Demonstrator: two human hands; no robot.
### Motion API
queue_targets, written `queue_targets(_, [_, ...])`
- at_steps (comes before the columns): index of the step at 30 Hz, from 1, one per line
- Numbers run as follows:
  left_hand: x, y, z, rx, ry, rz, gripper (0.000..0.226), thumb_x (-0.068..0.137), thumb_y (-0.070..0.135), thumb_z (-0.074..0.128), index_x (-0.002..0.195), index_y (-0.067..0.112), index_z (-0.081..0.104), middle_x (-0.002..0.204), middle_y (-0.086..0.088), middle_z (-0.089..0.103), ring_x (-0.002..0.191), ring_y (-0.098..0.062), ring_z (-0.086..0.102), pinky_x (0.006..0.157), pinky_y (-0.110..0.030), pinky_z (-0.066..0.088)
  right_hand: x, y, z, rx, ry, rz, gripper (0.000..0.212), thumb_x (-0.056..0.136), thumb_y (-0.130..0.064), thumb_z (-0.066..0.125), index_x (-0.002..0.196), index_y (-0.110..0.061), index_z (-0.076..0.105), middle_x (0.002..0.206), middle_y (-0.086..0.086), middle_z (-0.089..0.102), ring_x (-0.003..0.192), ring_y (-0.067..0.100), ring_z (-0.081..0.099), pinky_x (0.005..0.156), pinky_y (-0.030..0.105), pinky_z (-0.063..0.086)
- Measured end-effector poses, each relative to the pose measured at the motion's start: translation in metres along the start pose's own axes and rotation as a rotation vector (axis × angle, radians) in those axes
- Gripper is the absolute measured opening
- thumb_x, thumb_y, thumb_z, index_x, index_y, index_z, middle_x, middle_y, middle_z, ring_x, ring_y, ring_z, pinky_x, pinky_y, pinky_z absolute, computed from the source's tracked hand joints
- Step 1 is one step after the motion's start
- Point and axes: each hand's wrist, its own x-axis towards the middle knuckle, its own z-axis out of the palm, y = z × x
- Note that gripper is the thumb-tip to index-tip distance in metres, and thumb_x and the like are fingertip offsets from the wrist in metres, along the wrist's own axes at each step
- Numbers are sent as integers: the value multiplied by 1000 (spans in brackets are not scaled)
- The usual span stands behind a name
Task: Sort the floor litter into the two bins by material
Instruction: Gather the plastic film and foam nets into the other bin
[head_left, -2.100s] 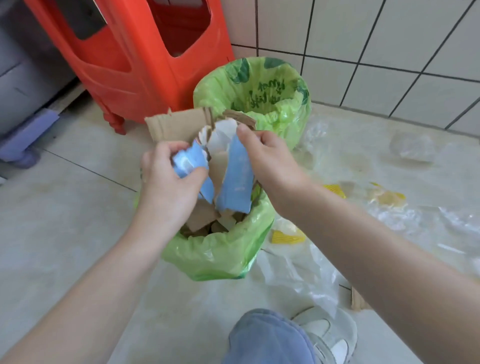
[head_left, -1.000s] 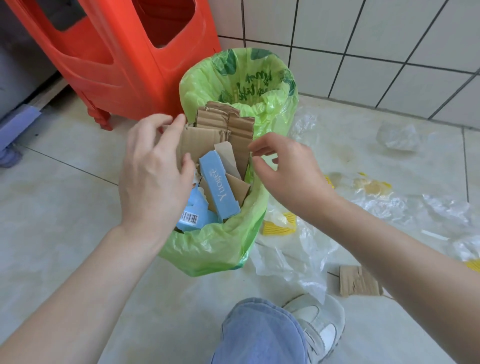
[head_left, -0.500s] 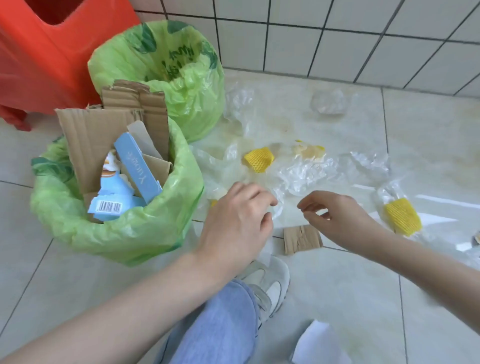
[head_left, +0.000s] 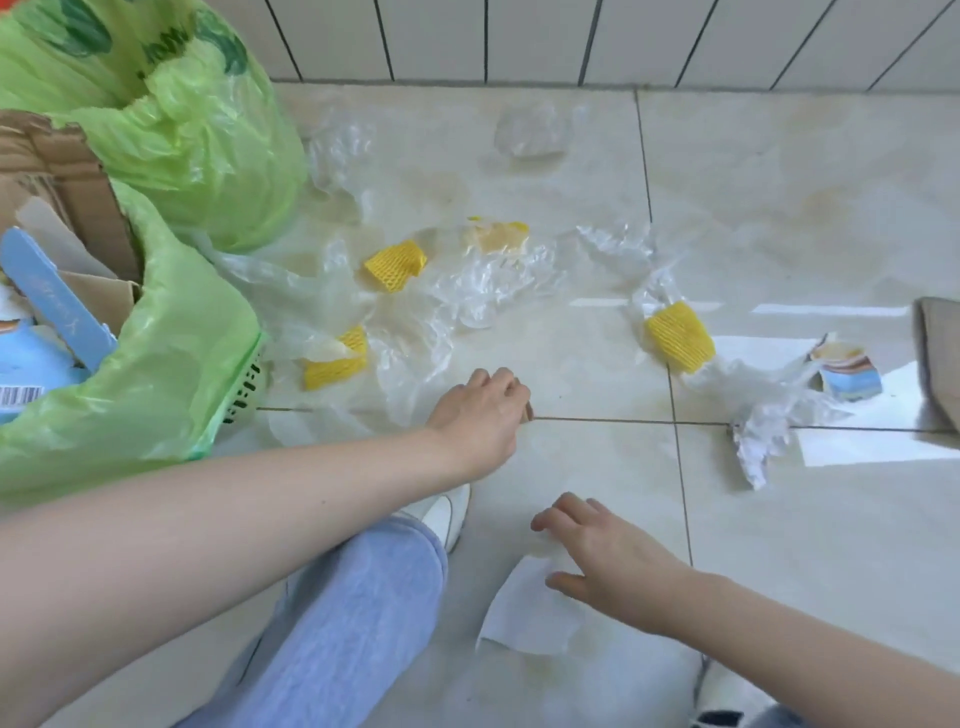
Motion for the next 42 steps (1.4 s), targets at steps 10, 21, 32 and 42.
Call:
queue_targets(10, [30,-2,20,59,58,-78,56,84,10,53,135,14,31,125,-11,39,109,-33,42,81,-39,46,-1,8,37,-363,37,-270,47,55,-32,85,91,-22,57,113,5,54,88,26,56,55,29,49])
queue_targets(21, [74,21,-48,-197,17,7,15,77,-2,50,81,12,54,86,-9,57,82,-32,61,64,-39,53,-32,67,-20,180,186,108,16,87,-5,46,91,-18,39,82,3,50,73,28,44,60,33,34])
queue_targets(32, [95,132,-61,-584,-104,147,13,78,8,65,89,14,64,83,-3,65,77,-20,63,57,-15,47,-97,133,-83,719,926,414,14,79,-7,50,85,-17,59,74,-7,58,67,8,50,55,17,38])
queue_targets(42, [121,180,-84,-987,-122,83,16,82,13,71,98,13,69,90,-5,73,74,-18,71,52,-24,55,-122,230,-122,1139,1326,698,14,79,-5,46,85,-7,58,69,1,50,59,15,43,50,21,40])
